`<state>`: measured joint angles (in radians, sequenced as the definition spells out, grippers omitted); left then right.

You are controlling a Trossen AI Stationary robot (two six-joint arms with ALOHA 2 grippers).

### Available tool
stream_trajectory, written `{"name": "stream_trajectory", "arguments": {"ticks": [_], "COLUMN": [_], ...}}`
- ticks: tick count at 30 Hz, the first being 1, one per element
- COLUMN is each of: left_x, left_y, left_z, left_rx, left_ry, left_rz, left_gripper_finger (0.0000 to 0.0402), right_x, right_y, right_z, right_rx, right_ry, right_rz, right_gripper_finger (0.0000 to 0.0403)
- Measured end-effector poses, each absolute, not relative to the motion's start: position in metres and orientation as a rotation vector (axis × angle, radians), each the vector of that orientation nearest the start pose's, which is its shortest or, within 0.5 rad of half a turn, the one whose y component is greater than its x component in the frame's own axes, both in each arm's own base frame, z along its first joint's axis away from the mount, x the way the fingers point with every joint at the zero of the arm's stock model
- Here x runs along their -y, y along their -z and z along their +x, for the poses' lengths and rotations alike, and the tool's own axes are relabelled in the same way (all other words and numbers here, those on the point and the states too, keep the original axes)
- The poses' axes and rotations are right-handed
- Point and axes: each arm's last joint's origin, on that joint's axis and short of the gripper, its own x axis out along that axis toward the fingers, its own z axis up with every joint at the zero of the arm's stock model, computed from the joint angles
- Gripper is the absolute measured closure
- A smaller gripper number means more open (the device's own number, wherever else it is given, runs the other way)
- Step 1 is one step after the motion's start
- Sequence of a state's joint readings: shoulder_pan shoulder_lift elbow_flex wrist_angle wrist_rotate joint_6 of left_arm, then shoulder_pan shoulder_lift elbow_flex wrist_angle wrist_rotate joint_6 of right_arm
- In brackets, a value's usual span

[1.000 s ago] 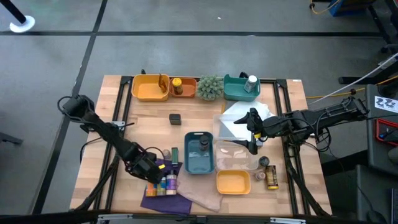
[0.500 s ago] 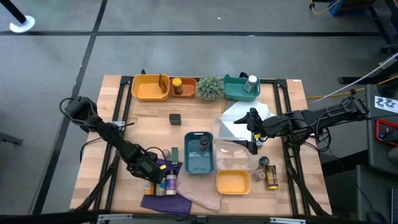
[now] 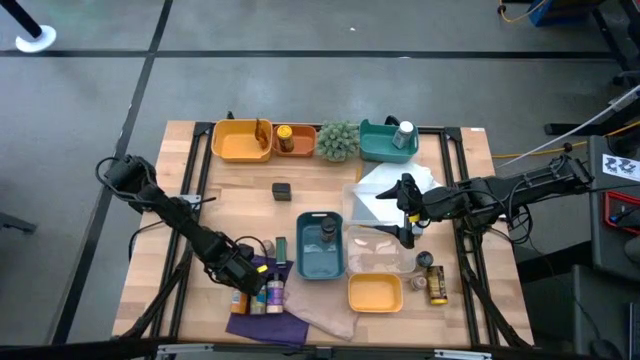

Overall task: Sort spices by type
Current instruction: Put the left black seasoning bottle into the blue bin

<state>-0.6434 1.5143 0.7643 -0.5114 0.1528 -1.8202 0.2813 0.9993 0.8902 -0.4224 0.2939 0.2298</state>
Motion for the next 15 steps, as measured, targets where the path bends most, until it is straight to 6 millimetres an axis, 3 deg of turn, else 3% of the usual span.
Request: {"name": "stream_trajectory", "arguments": {"ticks": [7,15], "left_x": [0.155,0.150], "left_y": [-0.156,-0.179], "left_z": [0.200,0.196], "left_rx": [-1.399,-1.301], "left_ry": [-0.577,-0.498], "left_rz": [-1.161,-1.188], "left_gripper_finger": [0.0206,0.0207], "right_x": [-0.050,-0.050], "right_y": [-0.310,-0.310], "right_z": [0.204,0.204], "right_rx": [-0.505,-0.504], "right_ry": [0.071,0.071], "right_rz": [0.074,0.074], "right_gripper_finger": [0.0006,0.0006]}}
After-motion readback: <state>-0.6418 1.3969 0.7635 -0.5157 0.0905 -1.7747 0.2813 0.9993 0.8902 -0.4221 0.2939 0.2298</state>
